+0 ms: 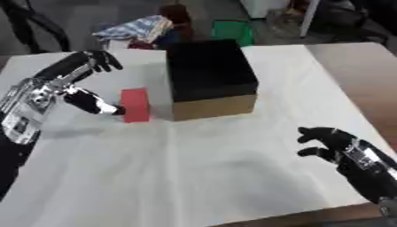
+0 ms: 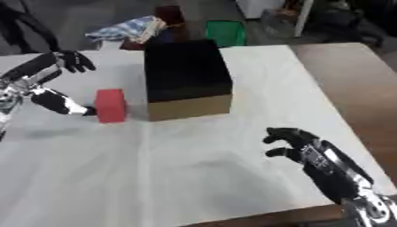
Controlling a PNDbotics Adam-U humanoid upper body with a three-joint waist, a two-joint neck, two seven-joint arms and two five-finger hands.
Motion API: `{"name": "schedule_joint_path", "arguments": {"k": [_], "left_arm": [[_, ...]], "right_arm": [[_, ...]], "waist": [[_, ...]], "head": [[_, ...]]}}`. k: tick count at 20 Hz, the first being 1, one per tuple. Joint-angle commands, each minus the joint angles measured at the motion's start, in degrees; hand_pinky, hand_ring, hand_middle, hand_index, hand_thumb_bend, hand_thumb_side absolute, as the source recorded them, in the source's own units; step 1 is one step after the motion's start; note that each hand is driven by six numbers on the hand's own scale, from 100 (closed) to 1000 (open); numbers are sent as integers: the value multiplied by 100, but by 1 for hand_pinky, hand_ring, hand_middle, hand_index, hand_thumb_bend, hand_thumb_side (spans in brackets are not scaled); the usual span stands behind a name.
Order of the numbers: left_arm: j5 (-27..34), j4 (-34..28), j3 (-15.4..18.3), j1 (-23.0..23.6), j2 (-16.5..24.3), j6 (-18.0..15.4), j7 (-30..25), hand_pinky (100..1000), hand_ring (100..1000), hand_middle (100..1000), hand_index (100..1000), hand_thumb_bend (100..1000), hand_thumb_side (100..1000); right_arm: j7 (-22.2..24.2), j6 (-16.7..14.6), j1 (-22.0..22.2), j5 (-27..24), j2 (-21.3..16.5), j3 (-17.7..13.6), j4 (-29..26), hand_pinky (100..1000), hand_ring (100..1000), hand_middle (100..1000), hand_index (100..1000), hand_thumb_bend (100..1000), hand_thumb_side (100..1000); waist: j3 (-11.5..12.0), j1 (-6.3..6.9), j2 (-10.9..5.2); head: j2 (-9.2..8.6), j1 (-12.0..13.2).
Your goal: Pick up objects on the table and place them in the box.
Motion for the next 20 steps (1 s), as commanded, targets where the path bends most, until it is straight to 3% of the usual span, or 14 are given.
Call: {"name": "schedule_joint_path", "arguments": {"k": [1, 20], "left_arm": [[-204, 339, -3, -235, -49, -123, 63, 764, 769, 785, 808, 771, 308], [-1637, 1495, 153, -632, -469, -289, 806, 789, 798, 816, 823, 826, 278]], "right_arm": [[23, -7, -70, -43, -58, 2, -44, 757, 1000, 710, 819, 100, 809], [54, 11, -77, -60, -48, 26, -29, 757, 1000, 710, 818, 100, 811]], "waist": [[-20, 2, -83], [-105, 10, -86]], "head": [[-59, 33], [-86, 92]]}}
